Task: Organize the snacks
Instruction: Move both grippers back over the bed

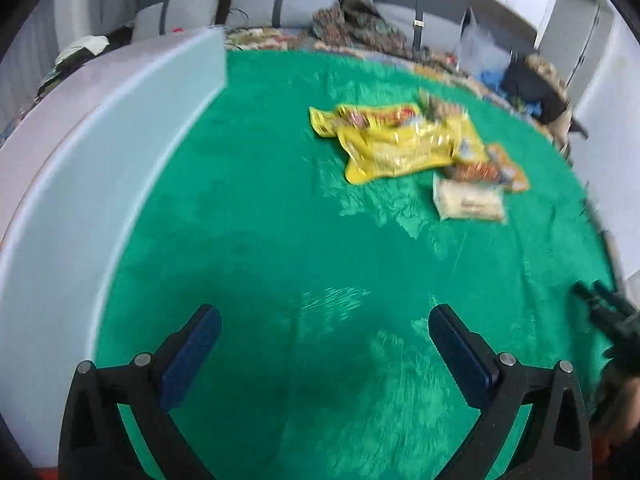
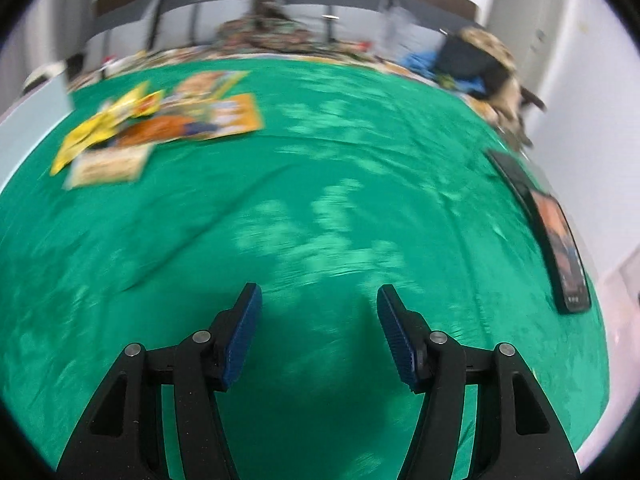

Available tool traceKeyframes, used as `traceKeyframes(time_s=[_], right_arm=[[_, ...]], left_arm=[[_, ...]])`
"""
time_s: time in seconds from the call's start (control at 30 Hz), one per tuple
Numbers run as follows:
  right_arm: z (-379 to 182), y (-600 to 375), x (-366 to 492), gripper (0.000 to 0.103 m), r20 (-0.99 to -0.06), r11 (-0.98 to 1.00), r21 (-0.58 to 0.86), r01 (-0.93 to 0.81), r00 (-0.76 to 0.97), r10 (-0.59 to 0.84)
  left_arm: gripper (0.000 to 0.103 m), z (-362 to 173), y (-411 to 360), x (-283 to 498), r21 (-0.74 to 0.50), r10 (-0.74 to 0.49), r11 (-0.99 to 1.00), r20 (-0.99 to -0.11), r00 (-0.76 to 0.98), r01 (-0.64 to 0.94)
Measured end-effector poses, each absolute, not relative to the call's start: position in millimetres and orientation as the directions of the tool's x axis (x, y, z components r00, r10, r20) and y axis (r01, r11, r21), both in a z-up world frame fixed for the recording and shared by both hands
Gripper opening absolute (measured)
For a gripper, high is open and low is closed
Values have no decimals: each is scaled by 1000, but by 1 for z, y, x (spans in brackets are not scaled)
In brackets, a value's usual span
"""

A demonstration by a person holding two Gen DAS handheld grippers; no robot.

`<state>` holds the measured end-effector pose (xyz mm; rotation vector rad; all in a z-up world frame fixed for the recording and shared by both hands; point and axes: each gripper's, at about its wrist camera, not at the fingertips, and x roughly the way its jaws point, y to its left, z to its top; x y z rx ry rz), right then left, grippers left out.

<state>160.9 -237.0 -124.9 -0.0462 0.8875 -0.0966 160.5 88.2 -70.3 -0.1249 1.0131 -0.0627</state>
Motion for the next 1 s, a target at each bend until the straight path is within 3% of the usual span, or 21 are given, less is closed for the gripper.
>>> traceKeyframes(time_s=[0.1,0.27,0.33,1.0], right_arm=[[-130,-256,170,72,-776,993,-46,109,622,-104],[-131,-271,175,89,-794,989,39,146,605,-58],[-132,-270,175,89,-794,989,42,144,605,-54],[-134,-270,176,91,-796,988,38,148,603,-60]], left_arm=[[102,-83,73,179,-97,-85,995,-845,528,5],[103,-106,62,203,-8,-12,1000,-847,532,8],[103,-110,63,200,-8,-15,1000,-813,582,15],[103,-116,74,199,-16,-18,1000,-813,581,9]])
